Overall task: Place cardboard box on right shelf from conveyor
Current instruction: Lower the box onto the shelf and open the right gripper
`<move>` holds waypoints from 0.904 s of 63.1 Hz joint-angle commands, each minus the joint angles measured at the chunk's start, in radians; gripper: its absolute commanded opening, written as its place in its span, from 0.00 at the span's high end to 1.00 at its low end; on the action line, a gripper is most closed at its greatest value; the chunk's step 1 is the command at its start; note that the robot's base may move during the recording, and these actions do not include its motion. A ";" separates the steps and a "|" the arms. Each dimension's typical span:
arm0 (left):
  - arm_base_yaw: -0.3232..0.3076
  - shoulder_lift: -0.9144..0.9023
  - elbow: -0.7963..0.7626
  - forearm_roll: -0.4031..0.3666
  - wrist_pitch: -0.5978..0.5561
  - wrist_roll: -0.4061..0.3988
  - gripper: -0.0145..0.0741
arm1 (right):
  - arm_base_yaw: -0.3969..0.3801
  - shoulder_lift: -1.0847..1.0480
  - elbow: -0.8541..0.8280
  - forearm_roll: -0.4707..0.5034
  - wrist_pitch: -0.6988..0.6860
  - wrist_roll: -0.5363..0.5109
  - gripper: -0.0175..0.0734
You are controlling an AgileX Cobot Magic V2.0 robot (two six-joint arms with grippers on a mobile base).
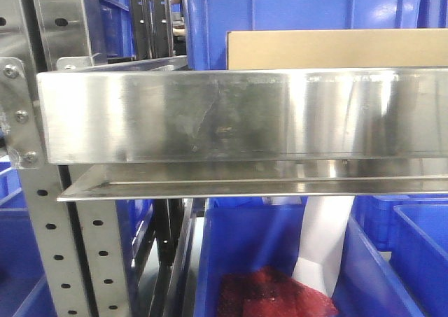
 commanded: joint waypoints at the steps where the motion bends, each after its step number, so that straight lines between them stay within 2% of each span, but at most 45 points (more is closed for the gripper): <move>1: -0.005 -0.012 -0.003 -0.005 -0.084 -0.005 0.97 | -0.007 -0.030 -0.009 -0.033 -0.101 0.019 0.74; 50: -0.005 -0.012 -0.003 -0.005 -0.084 -0.005 0.97 | -0.007 -0.040 0.009 -0.034 -0.094 0.018 0.74; 57: -0.005 -0.012 -0.003 -0.005 -0.084 -0.005 0.97 | -0.020 -0.053 0.010 -0.017 -0.072 -0.039 0.74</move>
